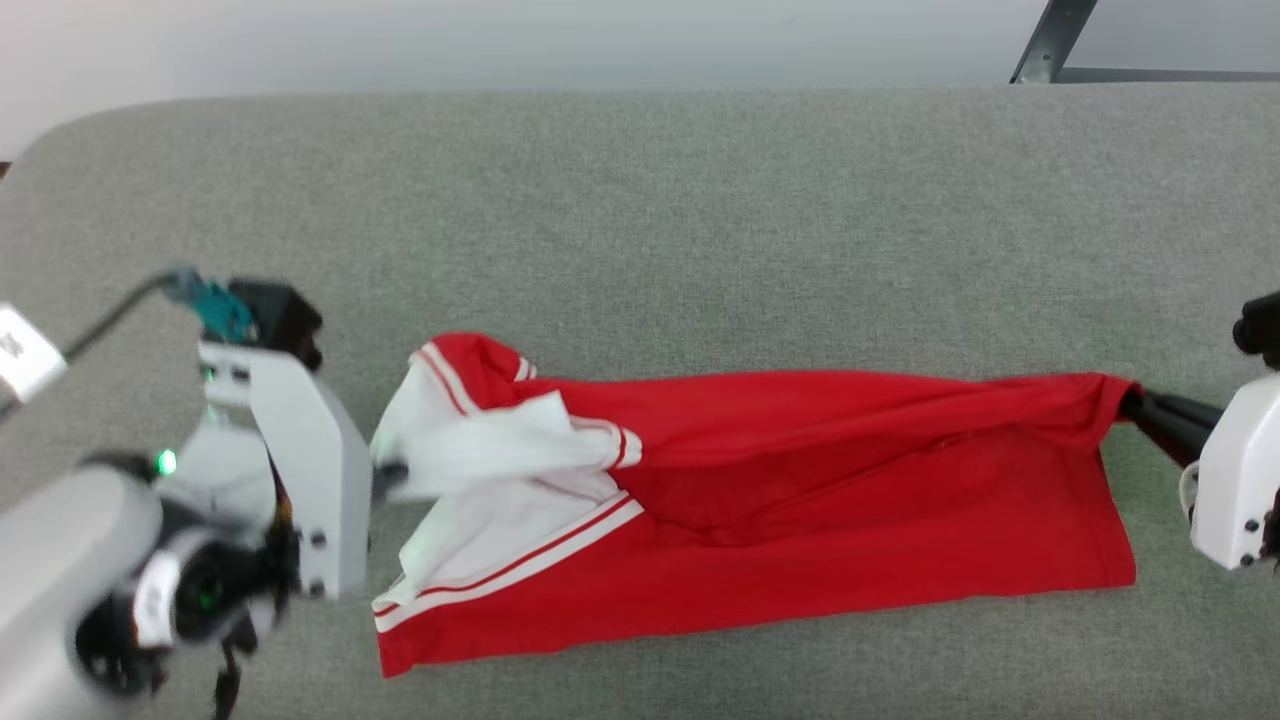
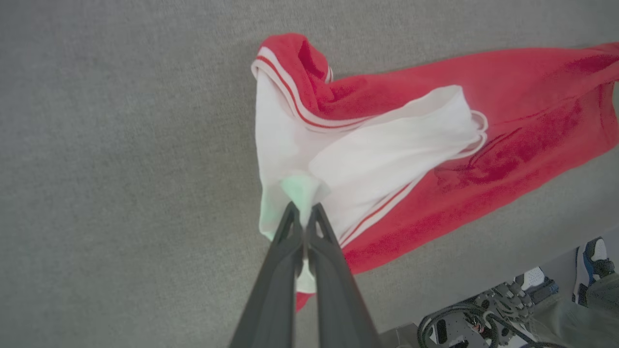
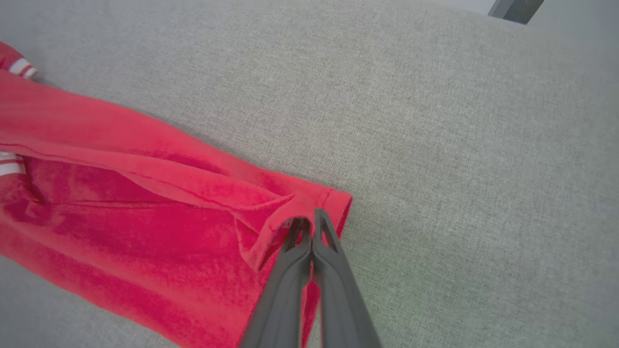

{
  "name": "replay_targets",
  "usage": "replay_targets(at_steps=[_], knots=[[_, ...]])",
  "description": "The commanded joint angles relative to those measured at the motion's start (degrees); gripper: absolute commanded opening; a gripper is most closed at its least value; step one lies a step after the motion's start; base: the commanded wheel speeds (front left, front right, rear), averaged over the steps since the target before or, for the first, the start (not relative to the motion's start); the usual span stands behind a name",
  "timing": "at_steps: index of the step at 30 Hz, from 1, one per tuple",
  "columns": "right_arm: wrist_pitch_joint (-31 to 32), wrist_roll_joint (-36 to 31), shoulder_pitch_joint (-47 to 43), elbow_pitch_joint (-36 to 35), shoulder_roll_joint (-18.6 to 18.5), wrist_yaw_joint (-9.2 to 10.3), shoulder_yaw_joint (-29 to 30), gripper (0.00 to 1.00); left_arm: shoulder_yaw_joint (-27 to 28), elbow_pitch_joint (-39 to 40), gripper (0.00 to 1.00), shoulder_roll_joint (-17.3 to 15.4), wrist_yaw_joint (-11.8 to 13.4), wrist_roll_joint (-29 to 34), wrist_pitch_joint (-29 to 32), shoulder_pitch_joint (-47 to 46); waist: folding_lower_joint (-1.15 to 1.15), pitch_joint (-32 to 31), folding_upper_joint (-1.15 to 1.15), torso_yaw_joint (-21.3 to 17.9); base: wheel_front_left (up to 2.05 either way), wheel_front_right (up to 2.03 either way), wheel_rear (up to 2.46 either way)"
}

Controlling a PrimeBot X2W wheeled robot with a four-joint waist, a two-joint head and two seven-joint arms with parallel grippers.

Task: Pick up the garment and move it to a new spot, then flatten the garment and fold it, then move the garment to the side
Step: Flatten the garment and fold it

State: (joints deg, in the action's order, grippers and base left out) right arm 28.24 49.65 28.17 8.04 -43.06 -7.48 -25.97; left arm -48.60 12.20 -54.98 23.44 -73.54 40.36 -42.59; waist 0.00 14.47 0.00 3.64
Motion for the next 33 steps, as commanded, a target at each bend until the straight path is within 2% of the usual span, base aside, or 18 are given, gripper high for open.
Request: replay_targets(at_steps=[1,5,9,12,13,15,17,18,19,20,22,23,24,25,26,27,28,33], knots=[[0.04,0.08,-1.27,-0.34,0.33,-0.02,0.71,0.0,-0.3,1.91,0.0,-0.79,1.45,-0.23,0.38,1.58,0.0,0.18,0.0,-0.13,0.0,0.0,0.0],[0.88,-0.16,-3.29,-0.58,1.21,-0.02,1.52,0.0,-1.13,7.55,0.0,-2.49,5.81,-0.88,1.7,4.38,0.0,0.5,0.0,-0.39,0.0,0.0,0.0],[1.93,-0.59,-4.71,-0.55,2.12,-0.02,1.83,0.0,-2.31,9.66,0.0,-2.64,8.15,-1.35,2.97,5.82,0.0,0.59,0.0,-0.62,0.0,0.0,0.0],[3.13,-0.96,-5.46,-0.19,2.77,-0.02,2.15,0.0,-3.36,9.93,0.11,-2.61,9.59,-1.75,4.54,6.43,0.0,0.62,0.0,-0.78,0.0,0.0,0.0],[3.5,-1.09,-5.44,-0.26,2.92,-0.02,2.37,0.0,-3.33,10.02,0.2,-2.28,9.86,-1.94,4.63,6.41,0.0,0.65,0.0,-0.82,0.0,0.0,0.0],[4.12,-1.37,-5.77,-0.42,3.12,-0.02,2.6,0.0,-3.5,9.95,0.27,-1.91,10.35,-2.34,5.02,6.64,0.0,0.63,0.0,-0.86,0.0,0.0,0.0],[4.95,-1.52,-5.97,-0.53,3.38,-0.02,2.71,0.0,-3.59,9.86,0.47,-1.83,10.37,-1.91,4.91,6.42,0.0,0.62,0.0,-0.94,0.0,0.0,0.0],[5.35,-1.67,-6.12,-0.4,3.51,-0.02,2.89,0.0,-3.49,9.71,0.52,-1.49,10.42,-2.01,4.73,6.37,0.0,0.57,0.0,-0.91,0.0,0.0,0.0],[5.64,-1.94,-6.17,-0.47,3.62,-0.02,2.91,0.0,-3.51,9.6,0.64,-1.55,10.46,-1.74,4.64,6.23,0.0,0.52,0.0,-0.92,0.0,0.0,0.0],[5.89,-2.11,-6.16,-0.54,3.8,-0.02,2.99,0.0,-3.38,9.47,1.0,-1.58,10.53,-1.37,4.27,5.94,0.0,0.46,0.0,-0.93,0.0,0.0,0.0],[6.72,-2.18,-6.44,-0.19,4.17,-0.02,3.18,0.0,-3.15,9.23,1.0,-1.13,10.71,-1.72,4.11,5.87,0.0,0.28,0.0,-0.86,0.0,0.0,0.0],[7.02,-2.33,-6.54,-0.17,4.4,-0.02,3.29,0.07,-3.0,9.23,1.0,-1.08,10.8,-1.93,4.11,5.87,0.0,0.18,0.0,-0.84,0.0,0.0,0.0],[7.36,-2.44,-6.69,0.01,4.58,-0.02,3.57,0.27,-2.83,9.32,1.0,-1.09,10.98,-2.18,4.24,5.94,0.0,0.07,0.0,-0.8,0.0,0.0,0.0],[7.84,-2.7,-6.87,0.27,4.71,-0.02,3.75,0.43,-2.72,9.47,1.0,-1.15,11.05,-2.39,4.39,6.08,0.0,-0.06,0.0,-0.76,0.0,0.0,0.0],[8.24,-3.02,-6.87,0.21,4.77,-0.02,3.74,0.51,-2.76,9.76,1.0,-1.47,11.21,-2.32,4.51,6.09,0.0,-0.18,0.0,-0.71,0.0,0.0,0.0],[8.57,-3.05,-6.74,0.13,4.92,-0.02,3.9,0.84,-2.65,10.08,1.0,-1.69,11.39,-2.25,4.57,6.02,0.0,-0.29,0.0,-0.68,0.0,0.0,0.0],[8.71,-2.94,-6.67,0.1,5.12,-0.02,4.41,1.0,-2.47,10.31,1.0,-1.8,11.54,-2.18,4.42,5.93,0.0,-0.4,0.0,-0.6,0.0,0.0,0.0],[8.36,-4.58,-6.9,-0.84,6.03,-0.02,5.88,1.0,-2.02,10.95,1.0,-2.65,11.85,-1.02,3.28,5.7,0.0,-1.59,0.0,-0.24,0.0,0.0,0.0]])
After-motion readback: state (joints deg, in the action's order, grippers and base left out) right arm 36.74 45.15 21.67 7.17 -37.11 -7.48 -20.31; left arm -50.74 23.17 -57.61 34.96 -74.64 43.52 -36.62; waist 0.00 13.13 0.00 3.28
